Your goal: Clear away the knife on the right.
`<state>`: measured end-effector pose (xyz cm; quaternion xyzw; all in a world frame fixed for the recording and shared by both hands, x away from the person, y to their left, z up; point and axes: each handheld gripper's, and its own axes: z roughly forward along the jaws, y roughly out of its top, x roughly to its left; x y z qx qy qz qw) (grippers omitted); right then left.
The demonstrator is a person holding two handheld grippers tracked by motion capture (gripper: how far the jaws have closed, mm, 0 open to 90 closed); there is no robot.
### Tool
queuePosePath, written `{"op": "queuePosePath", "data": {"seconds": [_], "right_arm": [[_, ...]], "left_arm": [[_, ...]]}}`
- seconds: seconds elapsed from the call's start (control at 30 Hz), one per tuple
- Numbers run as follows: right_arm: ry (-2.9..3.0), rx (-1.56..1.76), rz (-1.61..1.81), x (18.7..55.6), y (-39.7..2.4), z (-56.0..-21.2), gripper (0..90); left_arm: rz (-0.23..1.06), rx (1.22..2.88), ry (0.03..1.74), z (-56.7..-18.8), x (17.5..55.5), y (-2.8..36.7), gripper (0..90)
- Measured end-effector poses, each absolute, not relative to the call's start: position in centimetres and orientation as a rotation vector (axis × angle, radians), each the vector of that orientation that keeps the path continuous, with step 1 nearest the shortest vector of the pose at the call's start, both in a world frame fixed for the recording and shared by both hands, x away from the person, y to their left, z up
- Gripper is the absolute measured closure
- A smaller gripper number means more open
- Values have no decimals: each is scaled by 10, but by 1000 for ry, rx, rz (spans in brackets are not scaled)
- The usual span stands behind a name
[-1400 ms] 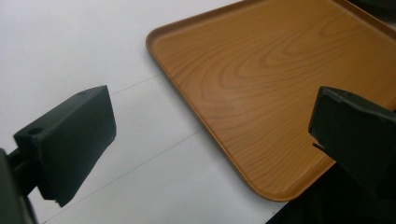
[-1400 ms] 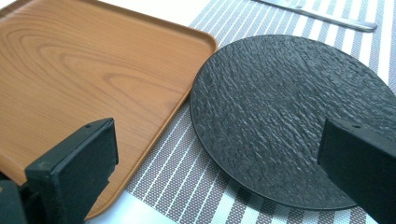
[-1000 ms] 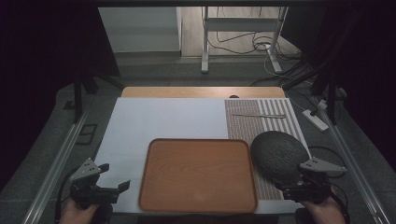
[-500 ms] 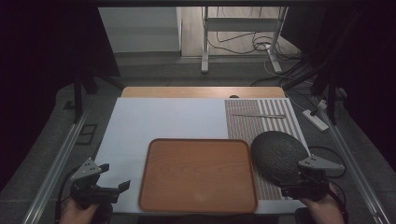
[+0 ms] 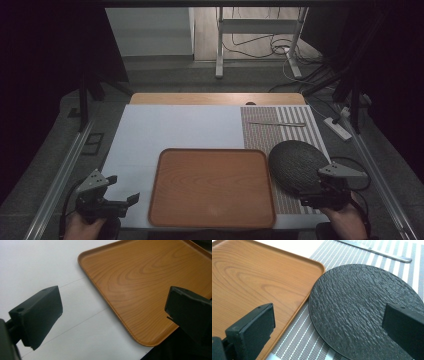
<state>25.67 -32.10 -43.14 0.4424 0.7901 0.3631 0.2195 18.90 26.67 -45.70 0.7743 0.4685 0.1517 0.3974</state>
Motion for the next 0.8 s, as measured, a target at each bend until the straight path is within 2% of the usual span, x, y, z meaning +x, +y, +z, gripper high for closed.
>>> {"op": "queuePosePath", "data": {"seconds": [0.8], "right_arm": [[2196,1209,946,290,-316,-437,0]], "left_arm": [[377,1968,1200,-458,191,266,16]]}}
